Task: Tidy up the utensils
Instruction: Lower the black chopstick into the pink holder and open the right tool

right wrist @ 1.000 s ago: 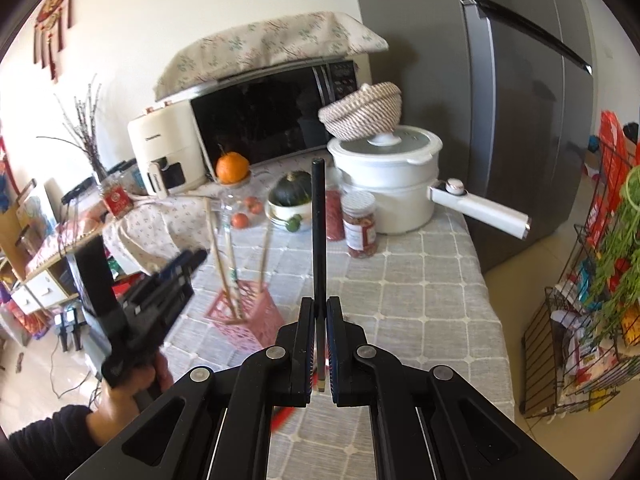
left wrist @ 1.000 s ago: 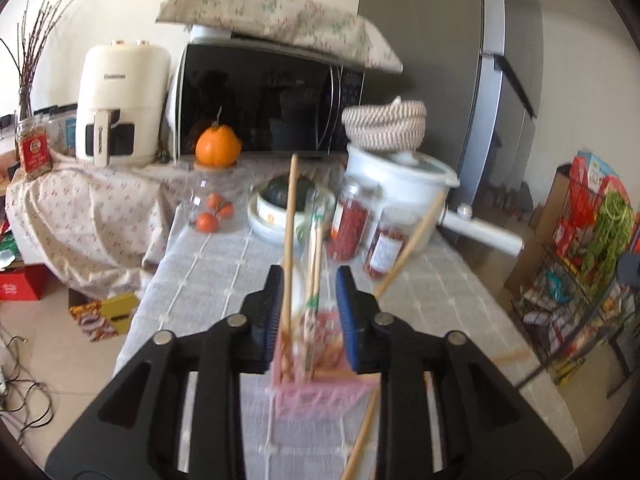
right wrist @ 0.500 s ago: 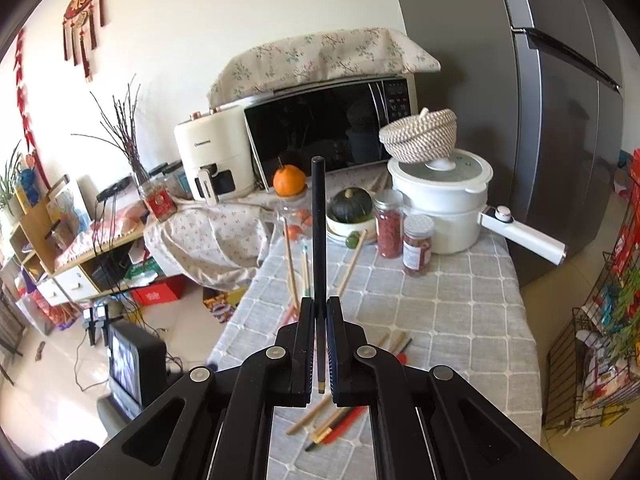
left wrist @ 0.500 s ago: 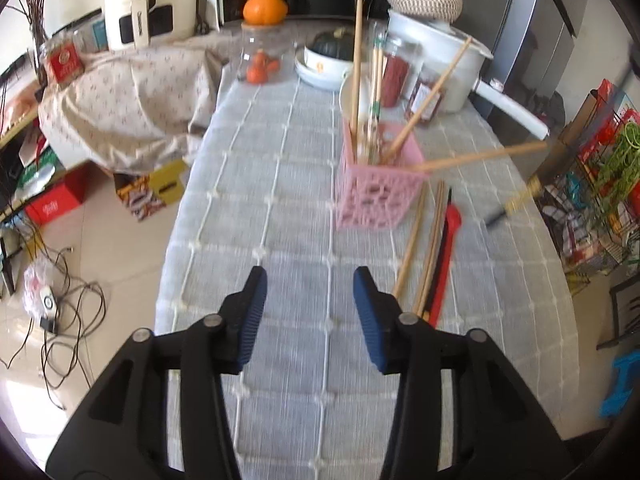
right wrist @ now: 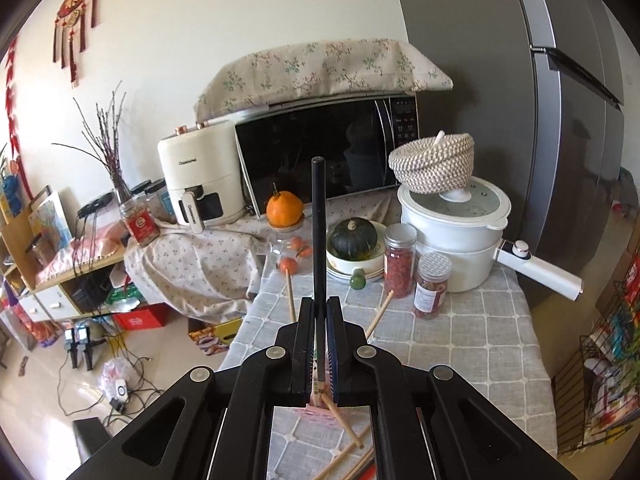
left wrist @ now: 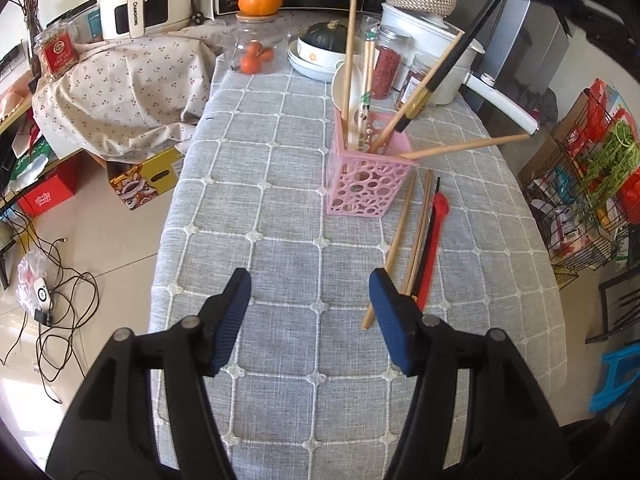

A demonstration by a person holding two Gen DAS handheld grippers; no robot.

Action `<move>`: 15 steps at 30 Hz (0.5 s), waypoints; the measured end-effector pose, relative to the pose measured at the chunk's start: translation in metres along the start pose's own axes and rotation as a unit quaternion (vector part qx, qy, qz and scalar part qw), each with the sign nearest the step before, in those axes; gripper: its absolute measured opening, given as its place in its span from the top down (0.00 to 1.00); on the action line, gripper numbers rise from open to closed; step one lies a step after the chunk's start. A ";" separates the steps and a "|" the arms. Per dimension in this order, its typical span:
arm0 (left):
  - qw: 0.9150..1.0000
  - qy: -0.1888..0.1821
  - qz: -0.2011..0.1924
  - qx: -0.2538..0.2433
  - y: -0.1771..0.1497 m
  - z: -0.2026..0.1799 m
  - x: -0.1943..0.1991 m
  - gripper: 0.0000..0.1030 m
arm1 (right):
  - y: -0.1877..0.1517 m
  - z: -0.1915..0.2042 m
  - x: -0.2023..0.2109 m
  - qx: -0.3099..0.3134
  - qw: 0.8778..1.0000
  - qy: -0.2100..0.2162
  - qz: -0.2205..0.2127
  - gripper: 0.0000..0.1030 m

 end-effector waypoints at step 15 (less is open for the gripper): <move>1.000 -0.008 0.006 0.019 0.003 0.007 -0.005 0.39 | -0.014 -0.021 -0.068 -0.059 0.995 -0.007 0.077 0.94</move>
Point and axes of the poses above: each gripper's, at about its wrist camera, not at the fingertips, and x roughly against the way its jaws point, z to its left, y to its top, the point moved 1 cm from there along -x, roughly the way its jaws point, and after that the axes turned 15 degrees about -x, right-handed, at the moved point
